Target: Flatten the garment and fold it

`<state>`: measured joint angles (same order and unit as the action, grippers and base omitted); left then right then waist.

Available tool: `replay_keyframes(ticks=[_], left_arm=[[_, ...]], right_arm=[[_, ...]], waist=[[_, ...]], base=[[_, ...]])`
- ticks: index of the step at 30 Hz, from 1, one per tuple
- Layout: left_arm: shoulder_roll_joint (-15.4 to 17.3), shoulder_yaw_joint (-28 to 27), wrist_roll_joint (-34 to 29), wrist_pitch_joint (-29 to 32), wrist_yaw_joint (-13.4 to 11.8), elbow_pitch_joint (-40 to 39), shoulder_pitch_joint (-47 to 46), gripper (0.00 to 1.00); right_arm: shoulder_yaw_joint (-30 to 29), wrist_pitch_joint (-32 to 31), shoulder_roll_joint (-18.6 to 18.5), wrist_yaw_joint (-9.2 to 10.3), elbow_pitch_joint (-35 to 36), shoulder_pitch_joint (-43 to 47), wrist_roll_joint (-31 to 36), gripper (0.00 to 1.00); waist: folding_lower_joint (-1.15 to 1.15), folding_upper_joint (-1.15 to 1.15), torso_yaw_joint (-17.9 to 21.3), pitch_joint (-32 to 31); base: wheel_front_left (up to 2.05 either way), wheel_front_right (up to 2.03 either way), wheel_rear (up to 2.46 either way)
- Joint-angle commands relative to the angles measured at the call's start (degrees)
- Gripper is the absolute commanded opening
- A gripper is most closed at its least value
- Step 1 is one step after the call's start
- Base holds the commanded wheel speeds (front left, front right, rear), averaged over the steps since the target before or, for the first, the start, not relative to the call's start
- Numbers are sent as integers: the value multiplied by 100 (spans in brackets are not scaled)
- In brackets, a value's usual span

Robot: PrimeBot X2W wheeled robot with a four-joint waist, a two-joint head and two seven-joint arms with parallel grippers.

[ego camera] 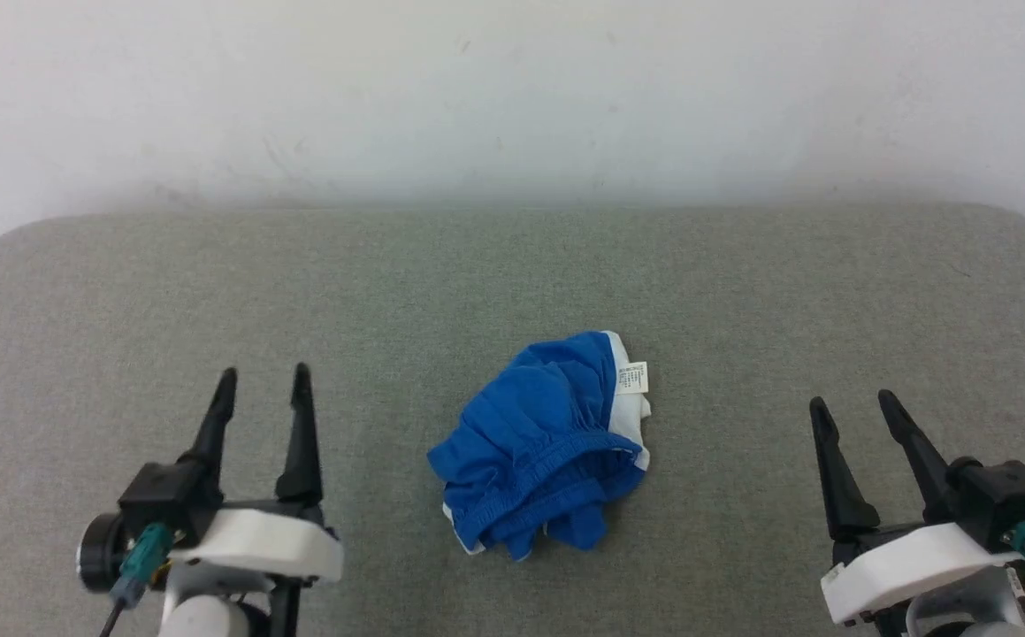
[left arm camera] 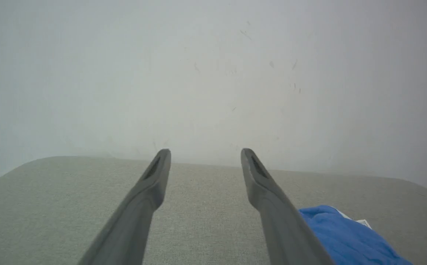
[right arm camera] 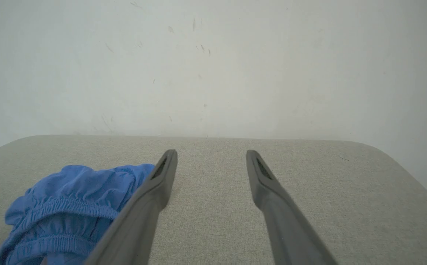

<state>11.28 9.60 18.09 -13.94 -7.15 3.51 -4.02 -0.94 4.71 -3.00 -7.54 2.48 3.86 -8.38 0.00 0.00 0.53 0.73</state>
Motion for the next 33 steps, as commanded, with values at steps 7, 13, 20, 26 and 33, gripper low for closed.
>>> replay_keyframes(ticks=[7,13,20,26,33], left_arm=[[124,-315,-64,-101,108,-275,581,100],[23,-467,-165,-105,329,-498,826,100],[-229,-539,-292,-105,568,-583,829,100],[-453,-499,-403,-106,774,-534,653,100],[-637,-555,-441,-106,933,-427,437,100]], right_arm=[[55,-364,13,5,-71,120,-45,100],[166,-1042,13,5,-334,5,-234,100],[550,-2378,-151,5,-870,-716,-621,100],[1190,-3387,-518,5,-1577,-1647,-977,100],[1555,-3521,-644,5,-2641,-2475,-1169,100]], waist=[[0,0,-99,7],[0,0,-246,14],[0,0,-475,137],[0,0,-725,311],[0,0,-904,545]], base=[[0,0,0],[0,0,0],[0,0,0],[0,0,0],[0,0,0]])
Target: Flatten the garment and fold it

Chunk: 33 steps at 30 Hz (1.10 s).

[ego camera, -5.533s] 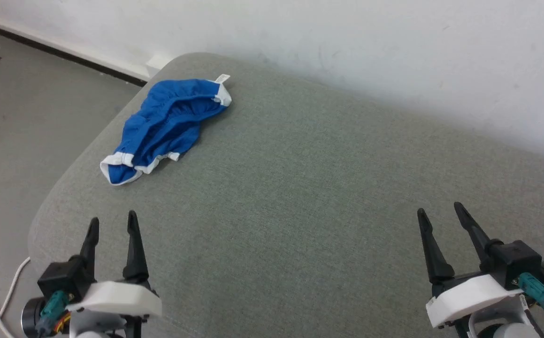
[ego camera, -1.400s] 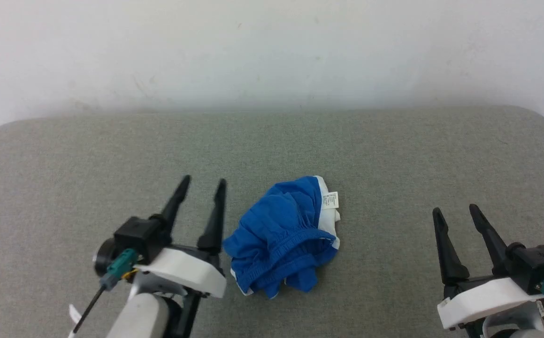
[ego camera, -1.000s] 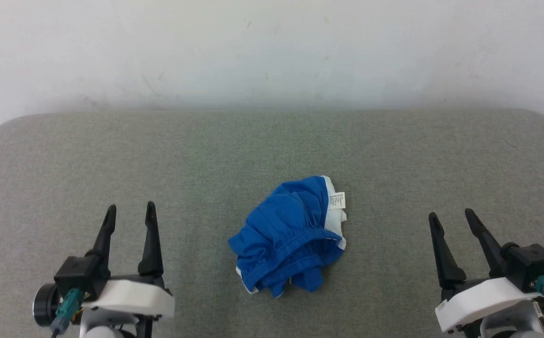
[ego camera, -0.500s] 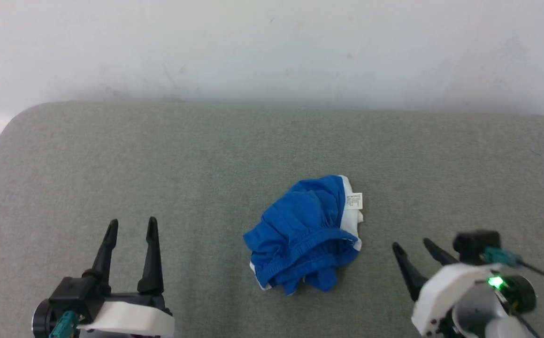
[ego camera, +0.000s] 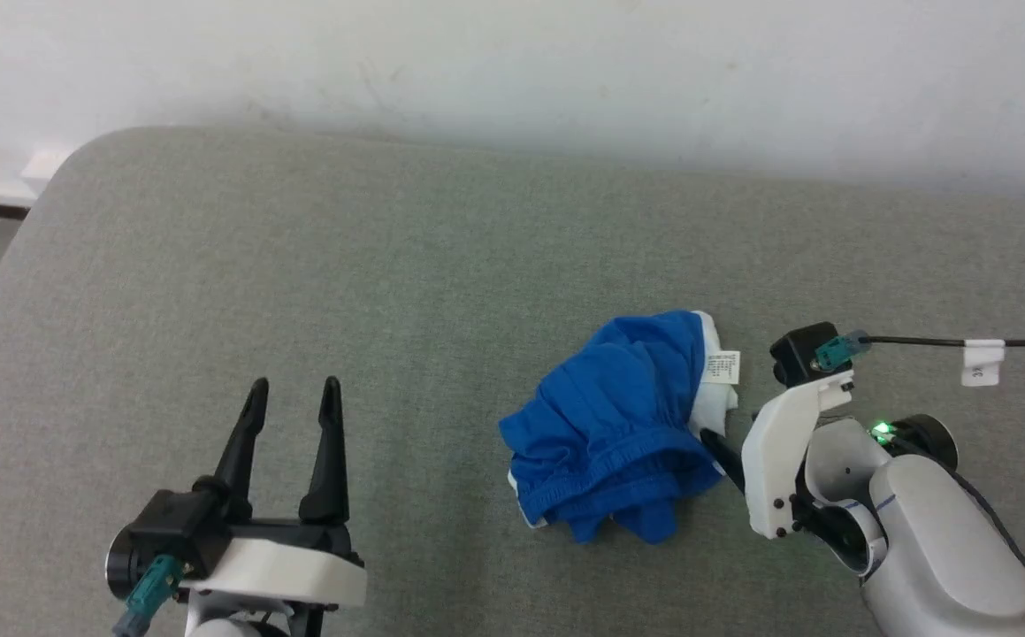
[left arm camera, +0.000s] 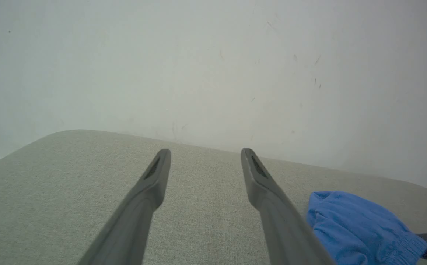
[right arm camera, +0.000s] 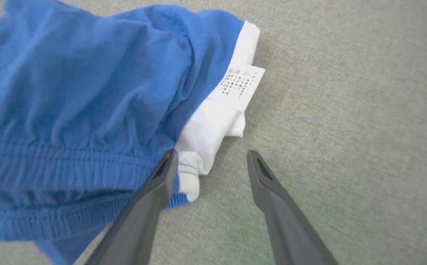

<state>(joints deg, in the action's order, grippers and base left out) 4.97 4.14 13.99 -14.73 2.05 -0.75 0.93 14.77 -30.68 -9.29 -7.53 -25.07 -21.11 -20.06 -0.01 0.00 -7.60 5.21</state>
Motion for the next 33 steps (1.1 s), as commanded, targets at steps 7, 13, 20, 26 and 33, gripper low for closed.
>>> replay_keyframes(ticks=[7,13,20,26,33], left_arm=[[-147,-60,-83,-27,129,86,-192,100],[-186,-167,-134,-27,188,172,-148,100],[-201,-287,-196,-27,186,182,17,100],[-205,-344,-245,-27,222,186,108,100],[-207,-374,-281,-27,263,191,81,100]], right_arm=[[436,-46,-68,4,-1098,-387,-310,100],[865,-62,-152,4,-1326,-438,-806,0],[182,820,-623,4,-678,-566,-659,0],[-1266,746,-1045,4,-139,235,-343,0],[-3022,672,-792,4,-76,1294,114,0]], waist=[[1,0,-256,239],[1,0,-243,108],[1,0,-20,-133],[1,0,154,-236],[1,0,218,-196]], base=[[0,0,0],[0,0,0],[0,0,0],[0,0,0],[0,0,0]])
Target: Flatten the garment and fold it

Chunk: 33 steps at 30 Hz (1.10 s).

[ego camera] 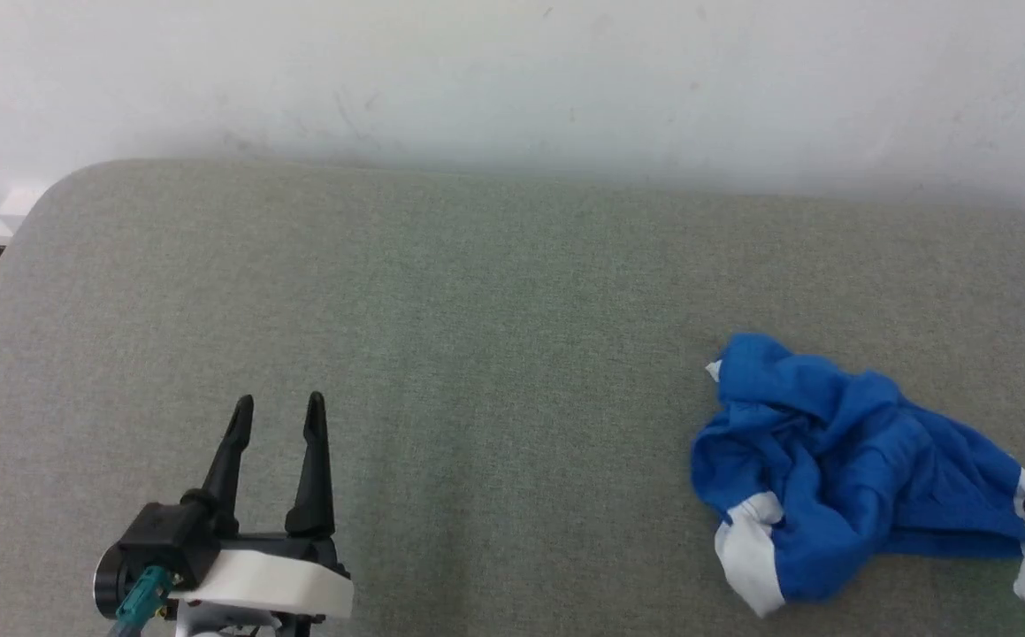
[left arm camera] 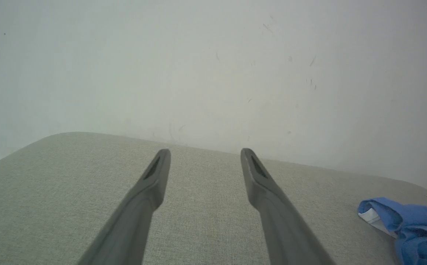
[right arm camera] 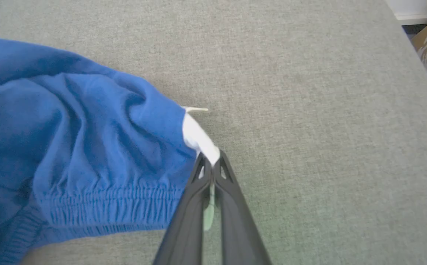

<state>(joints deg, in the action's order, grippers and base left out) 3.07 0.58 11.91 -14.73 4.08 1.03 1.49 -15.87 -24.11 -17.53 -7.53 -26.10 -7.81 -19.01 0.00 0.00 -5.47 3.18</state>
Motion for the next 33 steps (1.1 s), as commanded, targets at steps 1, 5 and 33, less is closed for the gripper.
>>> replay_keyframes(ticks=[1,5,33], left_arm=[[-17,-22,-76,-27,63,20,20,100],[-18,-37,-61,-27,61,39,25,100],[-19,313,-1,-27,100,73,-256,100]], right_arm=[[-60,71,128,4,50,32,96,40],[-207,522,561,4,397,122,175,100],[3995,-1484,-150,4,711,-1496,-708,100]], waist=[[0,0,13,10],[0,0,58,11],[0,0,-173,356]], base=[[0,0,0],[0,0,0],[0,0,0]])
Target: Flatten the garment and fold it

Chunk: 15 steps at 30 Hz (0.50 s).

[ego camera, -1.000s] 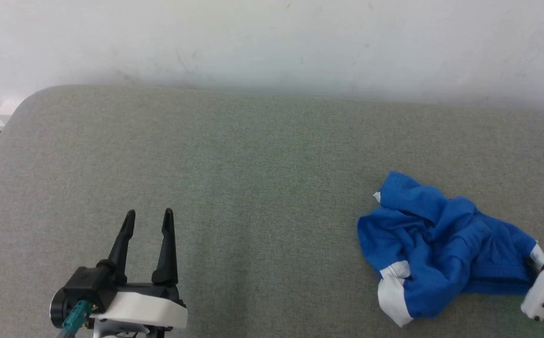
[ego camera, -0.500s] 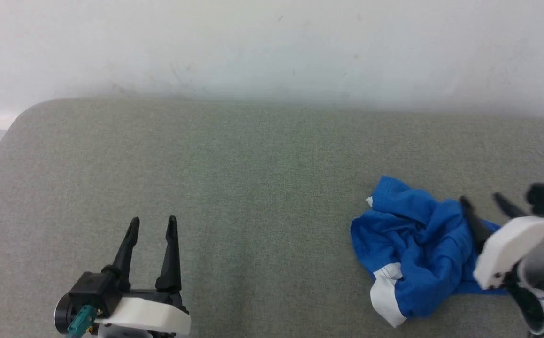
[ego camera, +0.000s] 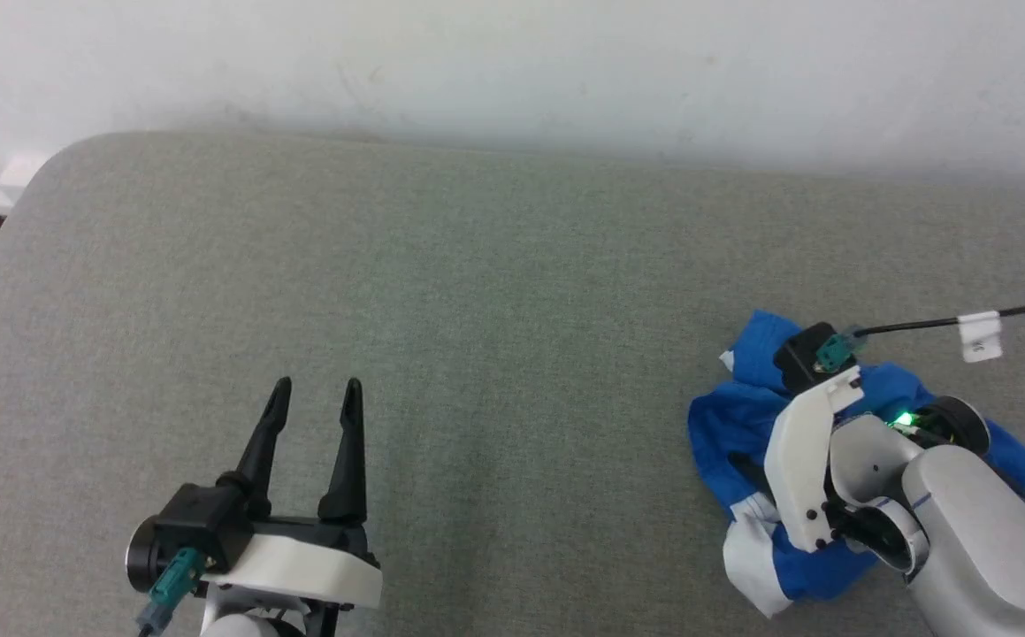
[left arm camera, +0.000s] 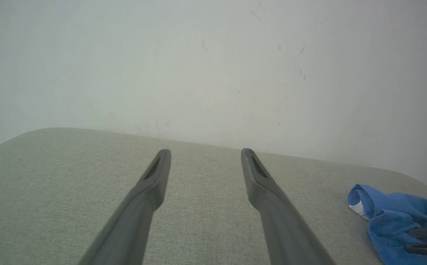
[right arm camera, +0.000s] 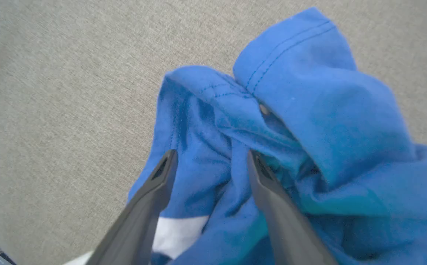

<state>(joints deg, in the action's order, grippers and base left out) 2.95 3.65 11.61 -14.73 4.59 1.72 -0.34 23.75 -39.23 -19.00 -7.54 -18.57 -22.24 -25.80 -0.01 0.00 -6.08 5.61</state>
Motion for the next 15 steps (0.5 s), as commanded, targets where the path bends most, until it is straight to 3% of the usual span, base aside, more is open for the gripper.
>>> replay_keyframes(ticks=[1,3,5,6,9,15], left_arm=[[-7,23,37,-27,48,15,-98,100],[-7,54,52,-27,45,32,-142,100],[-7,69,73,-27,26,50,-166,100],[-7,72,78,-27,17,55,-171,100],[-7,61,87,-27,-14,57,-164,100],[-7,60,61,-27,-16,65,-179,100]], right_arm=[[136,-6,1,5,-281,-129,-83,100],[377,-181,-14,5,-722,-244,-158,100],[516,-334,38,5,-1067,-309,-311,22],[605,-412,59,5,-1176,-340,-392,1],[718,-75,139,5,-1133,-516,-691,0],[248,2132,205,5,-889,-1233,-790,0]], waist=[[1,0,-140,143],[1,0,-187,185],[1,0,-213,199],[1,0,-219,201],[1,0,-202,199],[1,0,-127,187]], base=[[0,0,0],[0,0,0],[0,0,0],[0,0,0],[0,0,0],[0,0,0]])
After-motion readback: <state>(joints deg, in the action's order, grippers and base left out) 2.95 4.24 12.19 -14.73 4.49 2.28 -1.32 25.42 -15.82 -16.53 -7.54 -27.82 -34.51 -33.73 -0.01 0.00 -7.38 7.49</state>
